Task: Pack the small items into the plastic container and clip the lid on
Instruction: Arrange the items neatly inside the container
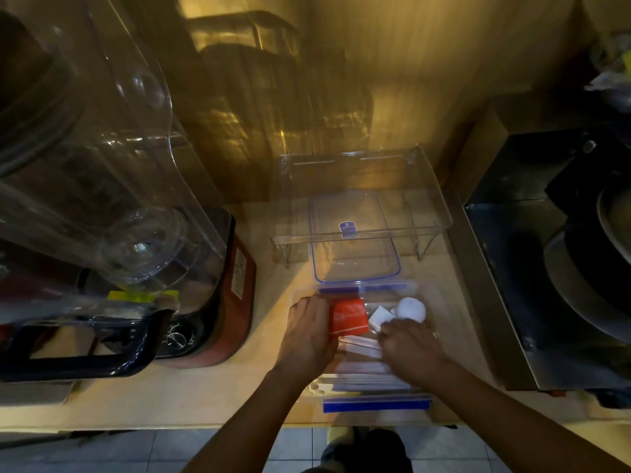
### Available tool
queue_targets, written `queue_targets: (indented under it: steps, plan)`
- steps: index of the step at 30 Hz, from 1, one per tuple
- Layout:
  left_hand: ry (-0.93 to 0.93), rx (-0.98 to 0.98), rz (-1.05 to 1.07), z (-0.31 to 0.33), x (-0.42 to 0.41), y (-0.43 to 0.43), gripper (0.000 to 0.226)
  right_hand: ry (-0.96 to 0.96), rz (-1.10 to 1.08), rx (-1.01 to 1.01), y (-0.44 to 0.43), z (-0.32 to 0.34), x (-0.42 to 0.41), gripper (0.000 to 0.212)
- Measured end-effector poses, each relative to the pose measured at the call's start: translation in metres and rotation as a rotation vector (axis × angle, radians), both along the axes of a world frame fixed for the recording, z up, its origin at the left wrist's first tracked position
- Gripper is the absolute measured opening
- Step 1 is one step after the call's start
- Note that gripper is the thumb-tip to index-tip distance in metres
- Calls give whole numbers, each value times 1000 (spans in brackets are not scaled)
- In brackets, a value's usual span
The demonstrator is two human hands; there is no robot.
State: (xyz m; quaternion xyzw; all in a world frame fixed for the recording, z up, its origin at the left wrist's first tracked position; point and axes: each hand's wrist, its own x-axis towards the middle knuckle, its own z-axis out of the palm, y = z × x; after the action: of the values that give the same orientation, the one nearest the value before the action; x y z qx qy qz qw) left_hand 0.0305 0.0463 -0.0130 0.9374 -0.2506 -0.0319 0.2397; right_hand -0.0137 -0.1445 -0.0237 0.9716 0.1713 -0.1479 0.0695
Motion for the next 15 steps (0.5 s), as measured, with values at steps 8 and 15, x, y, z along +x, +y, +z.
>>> queue_targets:
  steps: [8,15]
  plan:
    - [-153,163,-219,7,-5,0,52,294,2,356,17,-5,1,23]
    - [-52,252,-360,3,-7,12,42,437,-149,467,-4,-6,0,21]
